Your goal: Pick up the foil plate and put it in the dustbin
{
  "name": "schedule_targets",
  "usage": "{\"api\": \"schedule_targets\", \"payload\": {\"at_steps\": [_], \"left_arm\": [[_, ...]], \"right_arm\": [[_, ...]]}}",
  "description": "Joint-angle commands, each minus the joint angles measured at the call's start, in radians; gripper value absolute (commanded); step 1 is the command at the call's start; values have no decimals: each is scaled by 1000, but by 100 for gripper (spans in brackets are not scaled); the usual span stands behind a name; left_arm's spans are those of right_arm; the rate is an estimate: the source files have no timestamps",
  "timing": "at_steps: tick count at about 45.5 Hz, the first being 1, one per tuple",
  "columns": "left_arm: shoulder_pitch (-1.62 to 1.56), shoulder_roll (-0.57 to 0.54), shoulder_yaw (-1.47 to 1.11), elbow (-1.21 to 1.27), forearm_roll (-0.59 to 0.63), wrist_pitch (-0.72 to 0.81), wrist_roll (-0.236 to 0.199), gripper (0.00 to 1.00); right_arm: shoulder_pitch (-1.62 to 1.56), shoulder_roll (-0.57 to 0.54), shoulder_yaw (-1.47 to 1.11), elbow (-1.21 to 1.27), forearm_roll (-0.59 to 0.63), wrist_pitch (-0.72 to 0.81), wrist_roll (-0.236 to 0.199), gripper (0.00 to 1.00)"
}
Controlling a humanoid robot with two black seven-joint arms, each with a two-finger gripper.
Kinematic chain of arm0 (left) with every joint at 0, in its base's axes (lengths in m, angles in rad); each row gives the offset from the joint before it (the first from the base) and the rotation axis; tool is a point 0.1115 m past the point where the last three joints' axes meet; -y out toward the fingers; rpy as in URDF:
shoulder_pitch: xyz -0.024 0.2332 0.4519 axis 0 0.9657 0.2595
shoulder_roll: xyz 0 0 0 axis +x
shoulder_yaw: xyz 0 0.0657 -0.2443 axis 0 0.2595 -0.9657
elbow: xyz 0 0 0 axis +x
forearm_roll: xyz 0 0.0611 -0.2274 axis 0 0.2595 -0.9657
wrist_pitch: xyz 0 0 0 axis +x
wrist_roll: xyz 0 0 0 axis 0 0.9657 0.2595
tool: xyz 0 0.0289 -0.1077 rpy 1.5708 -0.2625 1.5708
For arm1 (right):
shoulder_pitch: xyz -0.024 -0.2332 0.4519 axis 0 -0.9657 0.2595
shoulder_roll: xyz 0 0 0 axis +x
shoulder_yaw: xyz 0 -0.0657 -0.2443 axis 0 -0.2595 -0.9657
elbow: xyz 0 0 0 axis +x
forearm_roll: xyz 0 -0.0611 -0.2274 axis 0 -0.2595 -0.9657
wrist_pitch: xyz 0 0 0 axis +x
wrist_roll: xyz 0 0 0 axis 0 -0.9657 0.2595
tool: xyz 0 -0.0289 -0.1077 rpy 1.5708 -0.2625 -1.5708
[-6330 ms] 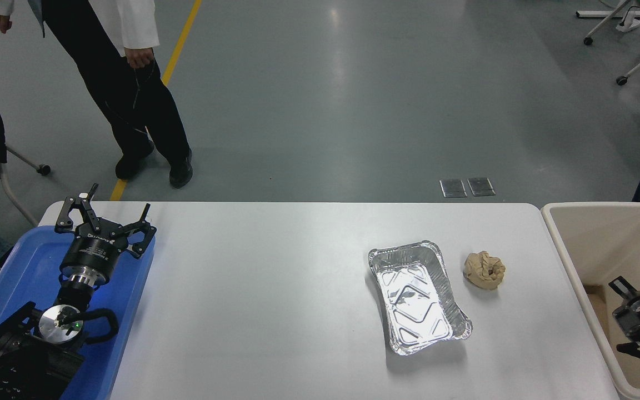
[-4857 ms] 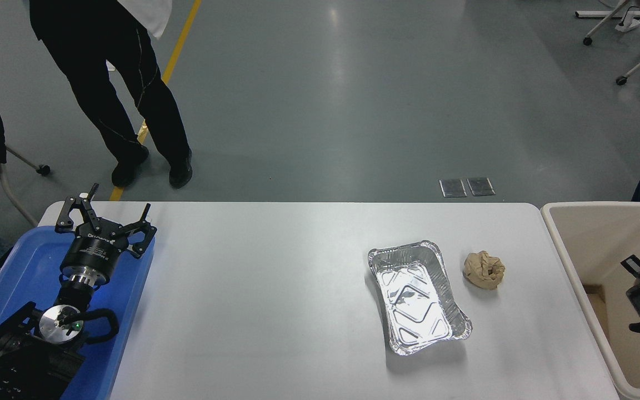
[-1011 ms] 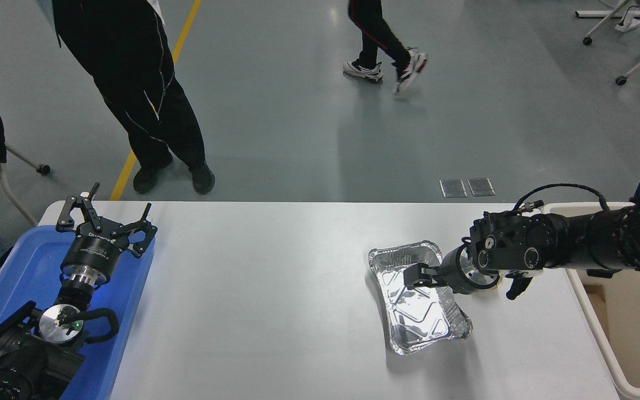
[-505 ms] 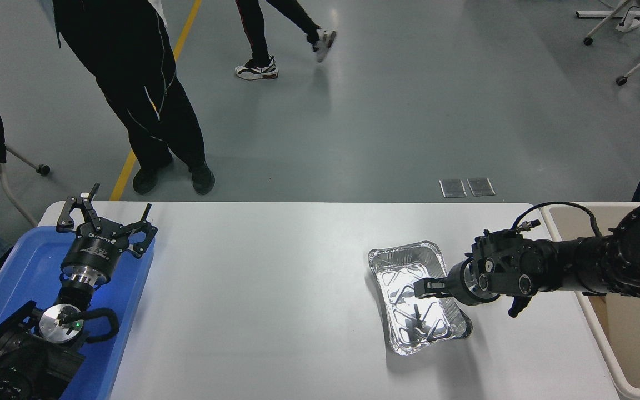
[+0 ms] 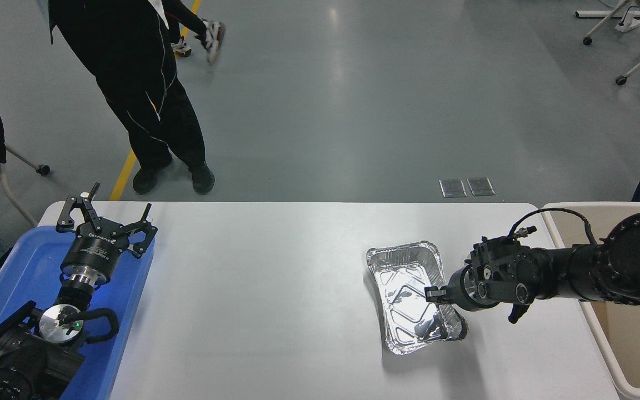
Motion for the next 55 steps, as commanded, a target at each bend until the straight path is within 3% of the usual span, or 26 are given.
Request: {"api": "schedule_targets", "payload": {"at_steps": [1, 8, 21, 35, 44, 55], "left_arm": [[0, 0, 0, 0, 0, 0, 0, 99], [0, 0, 1, 0, 0, 0, 0, 99], [0, 2, 1, 0, 0, 0, 0, 99], [0, 2, 1, 0, 0, 0, 0, 99], [0, 2, 0, 0, 0, 0, 0, 99], [0, 2, 0, 0, 0, 0, 0, 99]], "right_arm": [[23, -1, -1, 9, 8, 1, 2, 0], [95, -21, -2, 73, 12, 4, 3, 0], [424, -239, -10, 403, 15, 88, 11, 0], [943, -520, -93, 746, 18, 398, 31, 0], [1199, -563, -137, 759, 38, 619, 29, 0], [1389, -563, -156, 757, 101, 625, 29, 0]]}}
